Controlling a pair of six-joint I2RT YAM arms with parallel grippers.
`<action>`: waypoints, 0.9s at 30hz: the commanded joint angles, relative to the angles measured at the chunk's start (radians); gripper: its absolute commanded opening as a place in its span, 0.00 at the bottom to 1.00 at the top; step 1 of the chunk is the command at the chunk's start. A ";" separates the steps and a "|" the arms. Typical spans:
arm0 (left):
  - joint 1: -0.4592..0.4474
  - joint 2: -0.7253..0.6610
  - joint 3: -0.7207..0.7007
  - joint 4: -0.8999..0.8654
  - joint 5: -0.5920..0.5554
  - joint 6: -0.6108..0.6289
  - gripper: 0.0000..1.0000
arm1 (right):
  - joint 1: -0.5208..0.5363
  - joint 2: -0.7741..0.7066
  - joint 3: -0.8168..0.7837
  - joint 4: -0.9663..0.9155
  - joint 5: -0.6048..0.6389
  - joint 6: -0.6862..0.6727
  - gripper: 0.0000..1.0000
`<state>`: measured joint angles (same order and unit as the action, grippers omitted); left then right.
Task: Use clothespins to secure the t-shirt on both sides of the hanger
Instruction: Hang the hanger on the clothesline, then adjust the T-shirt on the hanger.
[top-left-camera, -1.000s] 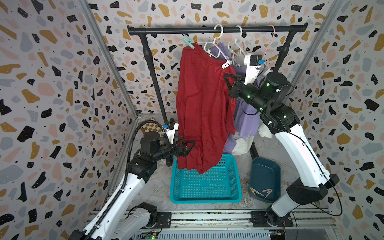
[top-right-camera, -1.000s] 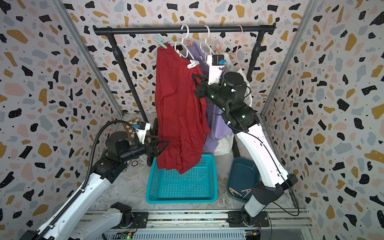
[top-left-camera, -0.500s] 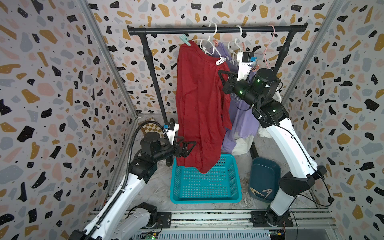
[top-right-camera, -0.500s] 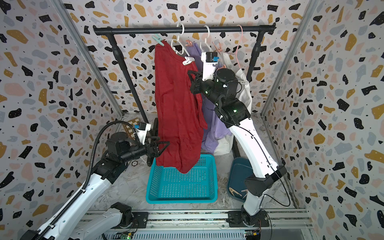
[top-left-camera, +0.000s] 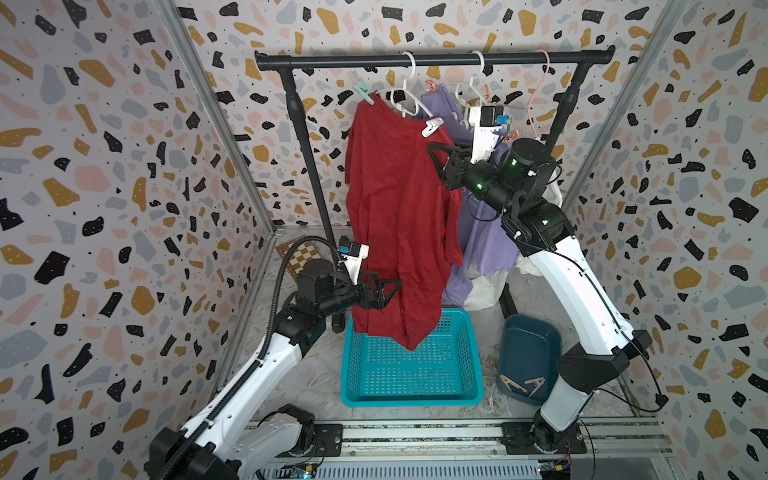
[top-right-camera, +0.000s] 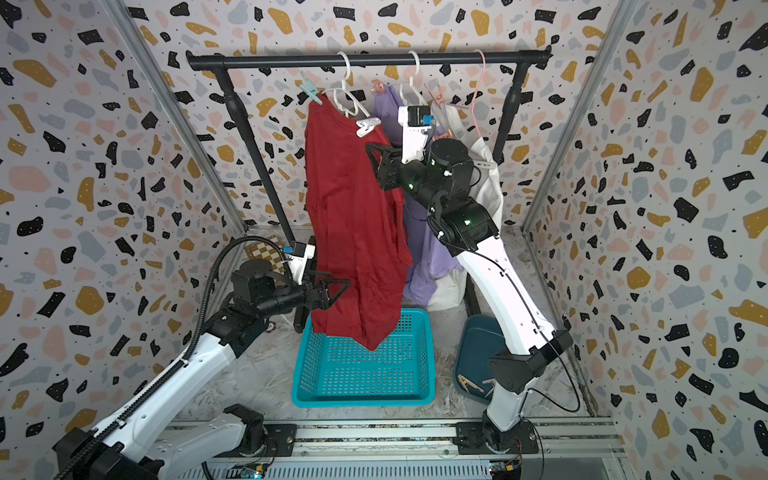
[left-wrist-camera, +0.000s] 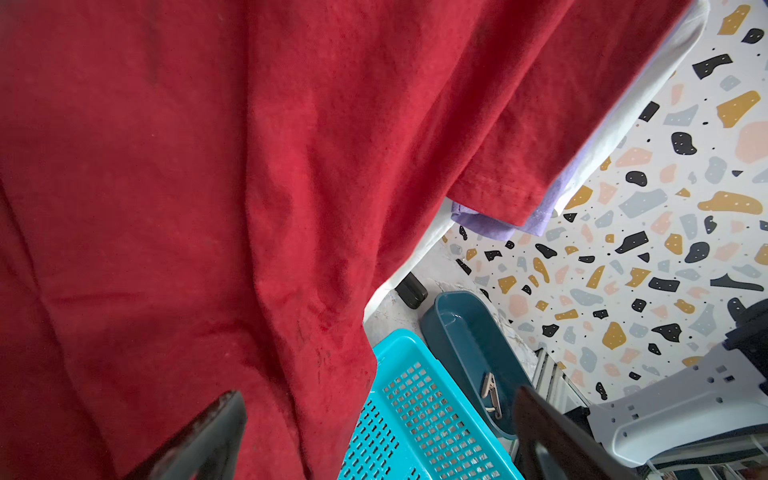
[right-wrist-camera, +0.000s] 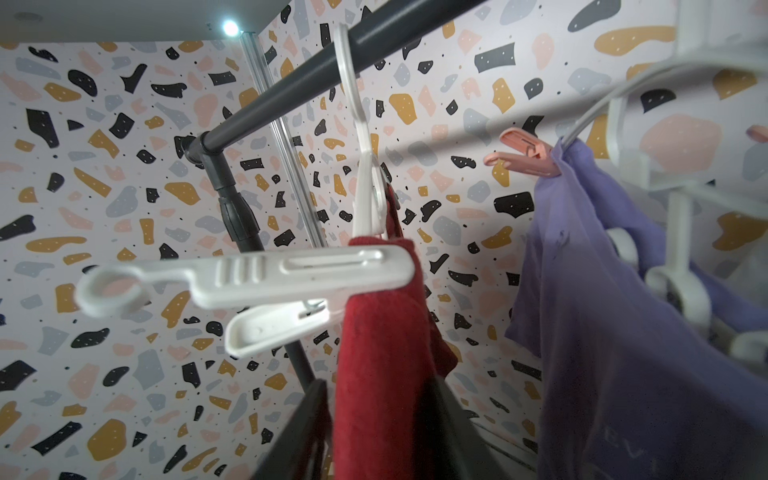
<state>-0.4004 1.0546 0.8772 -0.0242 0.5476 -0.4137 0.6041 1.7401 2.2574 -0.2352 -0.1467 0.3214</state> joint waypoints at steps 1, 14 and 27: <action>-0.018 0.015 0.022 0.096 -0.040 -0.031 0.99 | 0.003 -0.060 -0.002 0.020 -0.015 -0.027 0.62; -0.094 0.152 0.046 0.252 -0.066 -0.116 0.99 | 0.004 -0.247 -0.334 -0.027 0.001 -0.022 0.99; -0.206 0.386 0.134 0.399 -0.079 -0.174 0.99 | 0.005 -0.658 -0.931 -0.015 0.103 0.005 1.00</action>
<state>-0.5995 1.4025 0.9684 0.2726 0.4759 -0.5663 0.6044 1.1625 1.3640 -0.2611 -0.0853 0.3130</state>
